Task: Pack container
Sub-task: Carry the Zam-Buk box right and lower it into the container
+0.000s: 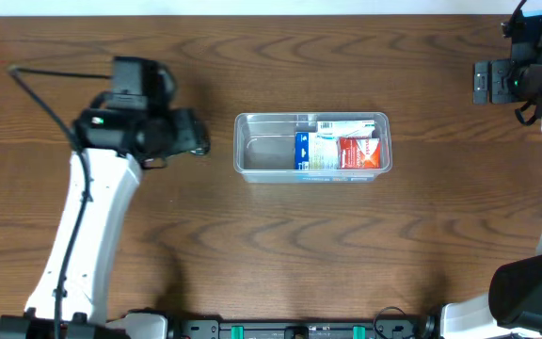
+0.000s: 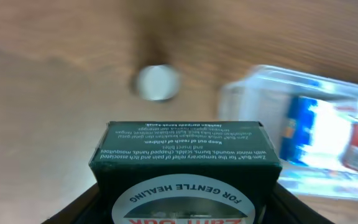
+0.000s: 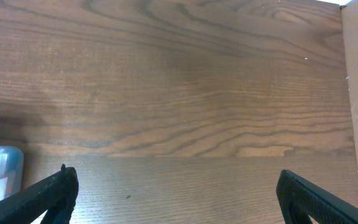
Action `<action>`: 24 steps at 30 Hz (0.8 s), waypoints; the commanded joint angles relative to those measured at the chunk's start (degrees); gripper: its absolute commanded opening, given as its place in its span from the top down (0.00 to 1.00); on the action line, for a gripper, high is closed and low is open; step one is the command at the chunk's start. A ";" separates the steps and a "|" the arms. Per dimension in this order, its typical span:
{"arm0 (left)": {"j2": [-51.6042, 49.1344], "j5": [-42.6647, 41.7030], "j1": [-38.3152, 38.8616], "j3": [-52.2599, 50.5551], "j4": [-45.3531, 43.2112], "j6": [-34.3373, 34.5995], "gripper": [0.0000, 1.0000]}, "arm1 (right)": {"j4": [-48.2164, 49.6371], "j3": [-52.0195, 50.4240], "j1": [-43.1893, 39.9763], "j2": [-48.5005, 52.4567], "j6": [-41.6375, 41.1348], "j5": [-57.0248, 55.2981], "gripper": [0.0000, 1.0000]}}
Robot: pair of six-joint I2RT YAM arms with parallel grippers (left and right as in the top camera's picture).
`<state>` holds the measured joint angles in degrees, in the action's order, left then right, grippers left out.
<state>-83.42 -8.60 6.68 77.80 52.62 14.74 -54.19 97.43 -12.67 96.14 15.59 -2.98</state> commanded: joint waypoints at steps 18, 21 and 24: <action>-9.31 0.31 26.67 1.62 -23.67 13.00 0.42 | -0.02 0.26 -0.11 -0.22 -0.57 0.22 0.01; -12.24 0.31 28.44 1.62 -24.68 13.11 0.42 | -0.02 0.26 -0.11 -0.22 -0.57 0.22 0.01; -15.30 0.31 29.73 1.62 -25.94 13.49 0.42 | -0.02 0.26 -0.11 -0.22 -0.57 0.22 0.01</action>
<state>-96.12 -8.62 35.55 77.91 27.44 27.22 -54.22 97.43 -12.67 96.14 15.59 -2.98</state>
